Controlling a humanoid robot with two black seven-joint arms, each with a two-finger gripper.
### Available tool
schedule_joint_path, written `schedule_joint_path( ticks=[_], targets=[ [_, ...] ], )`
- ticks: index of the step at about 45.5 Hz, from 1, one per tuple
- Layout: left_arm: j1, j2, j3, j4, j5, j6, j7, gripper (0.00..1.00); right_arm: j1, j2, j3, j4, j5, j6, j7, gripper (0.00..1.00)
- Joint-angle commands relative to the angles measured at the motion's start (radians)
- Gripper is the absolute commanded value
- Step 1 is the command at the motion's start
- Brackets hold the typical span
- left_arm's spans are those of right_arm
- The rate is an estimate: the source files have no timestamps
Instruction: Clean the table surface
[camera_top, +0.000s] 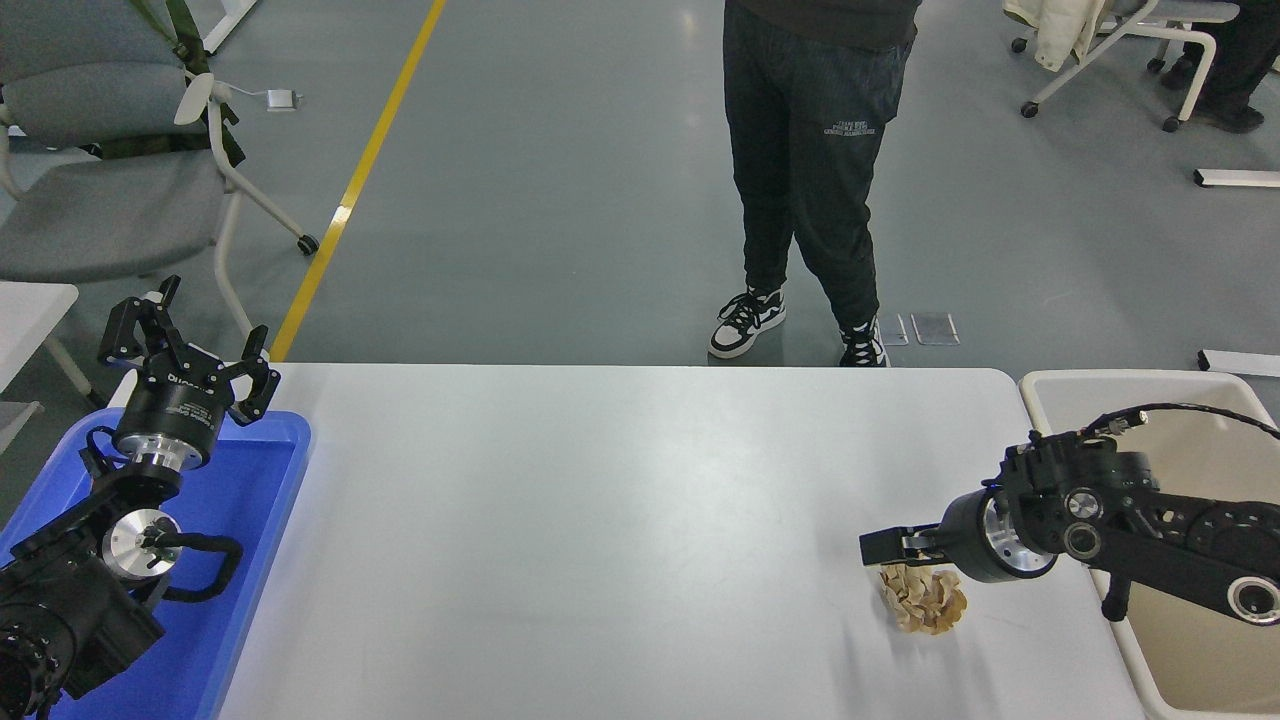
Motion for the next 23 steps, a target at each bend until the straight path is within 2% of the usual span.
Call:
schedule_joint_path(
  ticks=[1, 8, 23],
  targets=[
    [0.0, 0.0, 0.0, 0.0, 0.0, 0.0, 0.0, 1.0, -0.024, 0.036, -0.025, -0.057, -0.021, 0.001, -0.003, 1.0],
    [0.0, 0.0, 0.0, -0.001, 0.001, 0.0, 0.0, 1.0, -0.057, 0.038, -0.014, -0.074, -0.091, -0.004, -0.003, 0.99],
    [0.0, 0.0, 0.0, 0.0, 0.0, 0.0, 0.0, 1.0, -0.09, 0.042, -0.016, -0.095, -0.096, -0.081, -0.001, 0.99]
  ],
)
